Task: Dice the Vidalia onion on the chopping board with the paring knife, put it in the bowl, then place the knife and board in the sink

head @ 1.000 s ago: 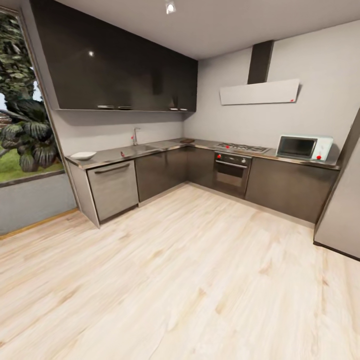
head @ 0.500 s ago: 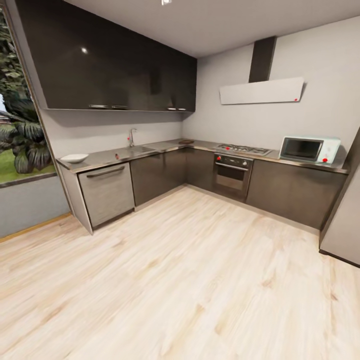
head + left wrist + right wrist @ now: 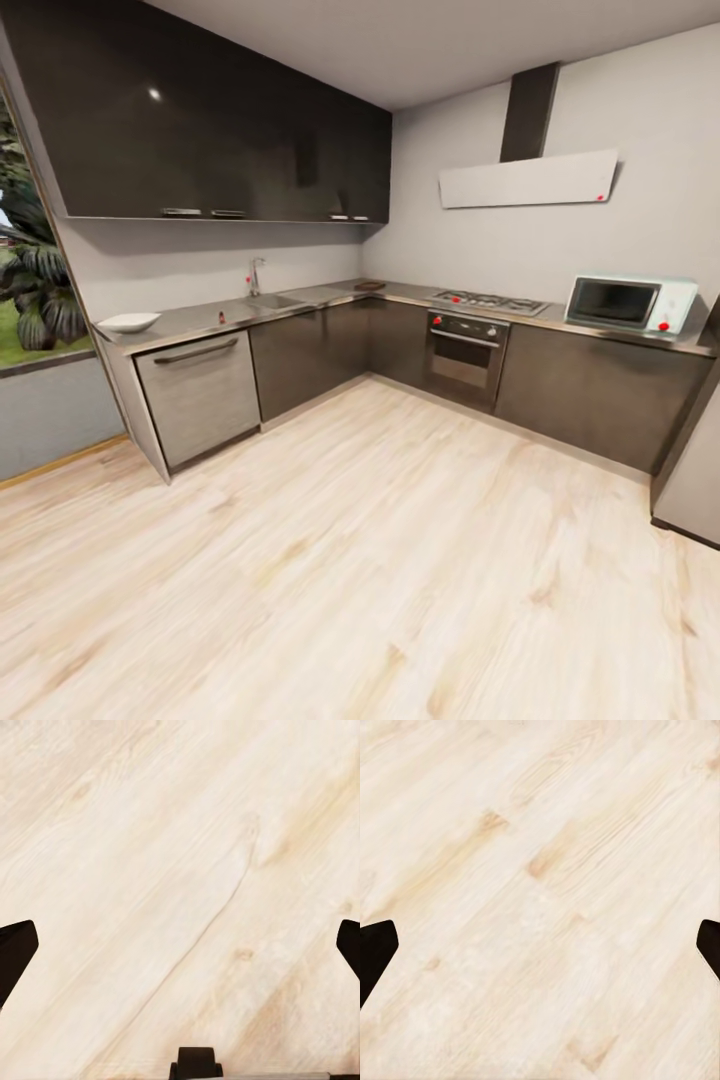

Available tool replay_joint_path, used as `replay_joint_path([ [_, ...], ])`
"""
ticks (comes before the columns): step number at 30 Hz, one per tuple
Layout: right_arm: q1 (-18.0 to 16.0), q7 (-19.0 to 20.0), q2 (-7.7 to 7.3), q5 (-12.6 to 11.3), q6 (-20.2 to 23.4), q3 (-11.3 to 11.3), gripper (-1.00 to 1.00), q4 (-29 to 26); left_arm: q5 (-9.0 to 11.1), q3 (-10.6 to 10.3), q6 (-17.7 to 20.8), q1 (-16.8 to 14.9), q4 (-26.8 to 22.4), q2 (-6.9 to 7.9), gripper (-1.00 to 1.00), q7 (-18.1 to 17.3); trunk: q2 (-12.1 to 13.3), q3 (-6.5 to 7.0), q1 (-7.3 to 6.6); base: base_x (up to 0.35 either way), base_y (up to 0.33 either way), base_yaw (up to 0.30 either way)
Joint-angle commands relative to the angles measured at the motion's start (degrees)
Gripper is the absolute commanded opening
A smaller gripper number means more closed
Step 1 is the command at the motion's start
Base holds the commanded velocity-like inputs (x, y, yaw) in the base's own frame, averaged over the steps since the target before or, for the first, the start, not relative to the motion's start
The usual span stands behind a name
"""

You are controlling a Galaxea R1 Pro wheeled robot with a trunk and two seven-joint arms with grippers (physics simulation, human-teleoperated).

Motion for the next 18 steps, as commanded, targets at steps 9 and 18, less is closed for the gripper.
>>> replay_joint_path([
  [9, -0.02, -0.02, 0.0, -0.01, -0.17, 0.02, 1.0, 0.04, 0.01, 0.02, -0.11, 0.0, -0.04, 0.0, 1.0, 0.0, -0.02, -0.05, 0.03, 0.323, -0.095, 0.0],
  [18, -0.04, -0.02, 0.0, -0.01, -0.17, 0.02, 1.0, 0.04, 0.01, 0.02, -0.11, 0.0, -0.04, 0.0, 1.0, 0.0, -0.02, -0.05, 0.03, 0.323, -0.109, 0.013],
])
